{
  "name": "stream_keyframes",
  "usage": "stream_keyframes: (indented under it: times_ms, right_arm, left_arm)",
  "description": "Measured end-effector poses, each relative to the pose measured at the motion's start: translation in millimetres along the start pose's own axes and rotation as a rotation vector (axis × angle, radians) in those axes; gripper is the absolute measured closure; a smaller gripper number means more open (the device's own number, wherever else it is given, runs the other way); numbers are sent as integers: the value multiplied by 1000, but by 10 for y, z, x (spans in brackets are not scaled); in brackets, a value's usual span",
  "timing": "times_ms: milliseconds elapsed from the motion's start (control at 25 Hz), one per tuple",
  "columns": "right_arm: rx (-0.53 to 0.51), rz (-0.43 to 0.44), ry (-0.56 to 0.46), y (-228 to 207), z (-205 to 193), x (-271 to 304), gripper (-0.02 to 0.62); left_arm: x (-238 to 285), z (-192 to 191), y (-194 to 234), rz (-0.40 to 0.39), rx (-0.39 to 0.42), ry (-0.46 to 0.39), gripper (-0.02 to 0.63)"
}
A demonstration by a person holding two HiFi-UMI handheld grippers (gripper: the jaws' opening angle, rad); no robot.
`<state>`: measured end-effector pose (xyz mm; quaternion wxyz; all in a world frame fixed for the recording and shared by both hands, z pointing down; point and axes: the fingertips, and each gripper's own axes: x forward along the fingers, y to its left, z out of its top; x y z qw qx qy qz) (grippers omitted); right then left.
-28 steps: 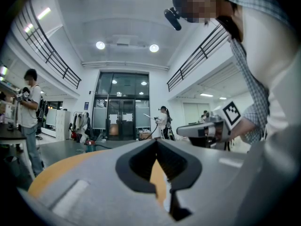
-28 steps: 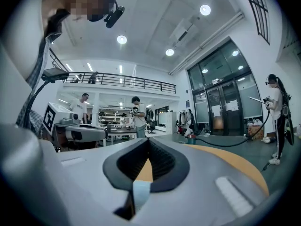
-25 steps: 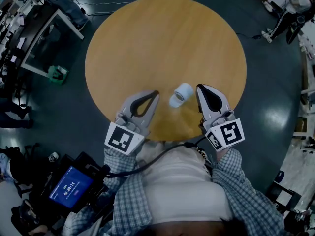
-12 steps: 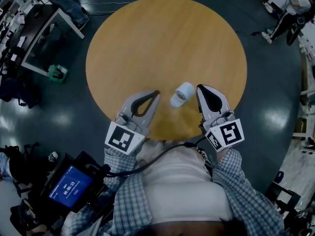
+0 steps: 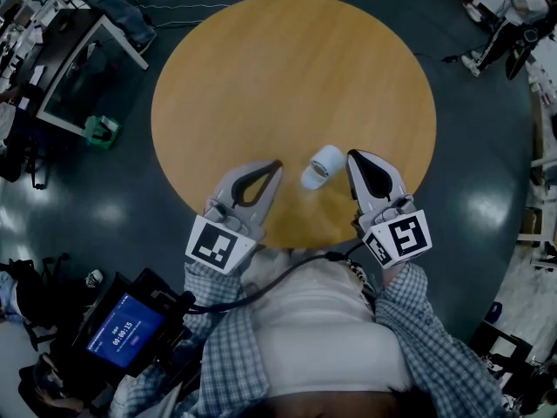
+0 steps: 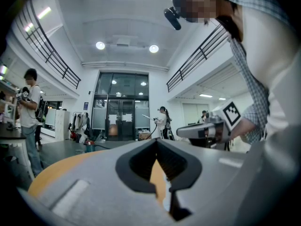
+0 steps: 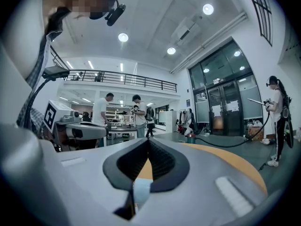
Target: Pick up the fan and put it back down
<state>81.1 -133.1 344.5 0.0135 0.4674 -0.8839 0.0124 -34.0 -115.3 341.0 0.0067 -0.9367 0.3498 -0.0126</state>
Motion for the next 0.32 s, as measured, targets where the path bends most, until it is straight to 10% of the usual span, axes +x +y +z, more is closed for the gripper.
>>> stream_keyframes:
  times_ms: [320]
  right_arm:
    - [-1, 3, 15, -3, -55, 3, 592]
  left_arm:
    - [5, -18, 5, 2, 1, 3, 606]
